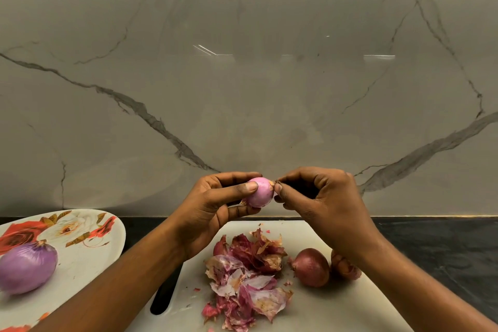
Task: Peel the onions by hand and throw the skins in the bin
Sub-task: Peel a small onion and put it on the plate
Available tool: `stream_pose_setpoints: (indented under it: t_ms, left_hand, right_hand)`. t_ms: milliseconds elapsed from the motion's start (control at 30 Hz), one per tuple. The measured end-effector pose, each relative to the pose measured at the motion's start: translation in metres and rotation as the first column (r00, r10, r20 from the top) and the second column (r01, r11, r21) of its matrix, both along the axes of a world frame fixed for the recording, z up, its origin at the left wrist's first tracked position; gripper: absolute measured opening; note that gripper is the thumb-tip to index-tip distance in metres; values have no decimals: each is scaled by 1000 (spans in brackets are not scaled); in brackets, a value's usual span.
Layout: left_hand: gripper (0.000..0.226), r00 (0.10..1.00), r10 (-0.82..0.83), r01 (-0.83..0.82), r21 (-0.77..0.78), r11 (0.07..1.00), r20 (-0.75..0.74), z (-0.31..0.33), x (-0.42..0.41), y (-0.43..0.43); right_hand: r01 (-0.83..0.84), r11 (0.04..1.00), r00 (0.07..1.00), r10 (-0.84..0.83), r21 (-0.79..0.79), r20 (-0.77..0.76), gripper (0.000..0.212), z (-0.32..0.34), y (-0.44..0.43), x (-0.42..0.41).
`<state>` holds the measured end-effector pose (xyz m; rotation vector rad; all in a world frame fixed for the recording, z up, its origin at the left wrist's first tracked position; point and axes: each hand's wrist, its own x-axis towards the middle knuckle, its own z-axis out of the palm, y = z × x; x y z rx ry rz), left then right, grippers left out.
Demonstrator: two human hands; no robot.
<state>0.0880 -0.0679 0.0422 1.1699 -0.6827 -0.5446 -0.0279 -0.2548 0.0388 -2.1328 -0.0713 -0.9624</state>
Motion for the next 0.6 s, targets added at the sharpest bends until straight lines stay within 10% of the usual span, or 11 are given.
stream_pose_setpoints:
  t_ms: [600]
  left_hand:
    - [38,999,-34,34,-29,999,3,-1,5,2]
  right_hand:
    - [-33,989,982,59,144,-178,19,5,2,-2]
